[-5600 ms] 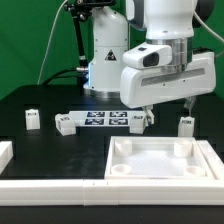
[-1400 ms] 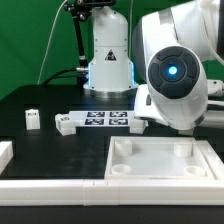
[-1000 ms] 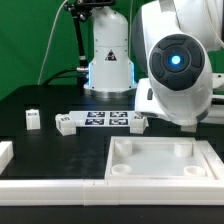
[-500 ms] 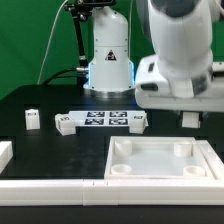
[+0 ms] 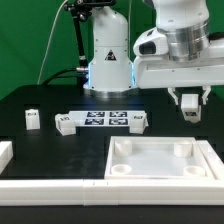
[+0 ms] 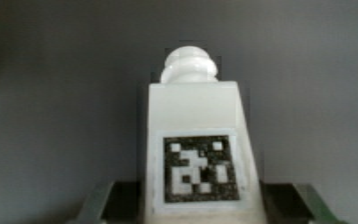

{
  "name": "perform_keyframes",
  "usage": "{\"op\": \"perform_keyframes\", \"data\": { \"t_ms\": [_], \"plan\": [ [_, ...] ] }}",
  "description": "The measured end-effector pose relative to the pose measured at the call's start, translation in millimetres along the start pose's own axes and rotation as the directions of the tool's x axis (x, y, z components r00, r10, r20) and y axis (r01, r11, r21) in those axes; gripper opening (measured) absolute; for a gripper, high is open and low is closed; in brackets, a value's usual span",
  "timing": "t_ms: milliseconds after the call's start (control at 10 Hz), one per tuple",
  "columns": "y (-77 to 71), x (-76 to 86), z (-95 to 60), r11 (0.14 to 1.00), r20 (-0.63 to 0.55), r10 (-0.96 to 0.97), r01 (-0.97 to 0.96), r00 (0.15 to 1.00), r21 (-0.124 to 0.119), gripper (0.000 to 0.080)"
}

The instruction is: Assemble one leg

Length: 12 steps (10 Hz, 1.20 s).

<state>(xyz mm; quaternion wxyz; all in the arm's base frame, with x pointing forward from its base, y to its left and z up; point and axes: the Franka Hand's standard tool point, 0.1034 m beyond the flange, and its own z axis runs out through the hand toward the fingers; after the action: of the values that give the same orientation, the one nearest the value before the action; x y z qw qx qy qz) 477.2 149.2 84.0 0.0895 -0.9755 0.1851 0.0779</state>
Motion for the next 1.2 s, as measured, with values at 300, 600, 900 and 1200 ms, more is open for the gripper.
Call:
{"op": "perform_keyframes", "data": {
  "t_ms": [300, 600, 900, 1200],
  "plan": [
    [-9.1, -4.1, 3.3, 0.999, -0.179, -0.012, 0.018, 0.984, 0.032, 0.0291],
    [-11.2, 6.1, -20.3, 0.987, -0.256, -0.154, 0.158, 0.954, -0.003, 0.0291],
    [-7.7, 10.0, -21.8, 0.977, -0.260, -0.210, 0.213, 0.943, -0.018, 0.0291],
    [-0.9, 13.5, -16.0, 0.956, -0.247, -0.293, 0.287, 0.924, -0.057, 0.0291]
  ]
}}
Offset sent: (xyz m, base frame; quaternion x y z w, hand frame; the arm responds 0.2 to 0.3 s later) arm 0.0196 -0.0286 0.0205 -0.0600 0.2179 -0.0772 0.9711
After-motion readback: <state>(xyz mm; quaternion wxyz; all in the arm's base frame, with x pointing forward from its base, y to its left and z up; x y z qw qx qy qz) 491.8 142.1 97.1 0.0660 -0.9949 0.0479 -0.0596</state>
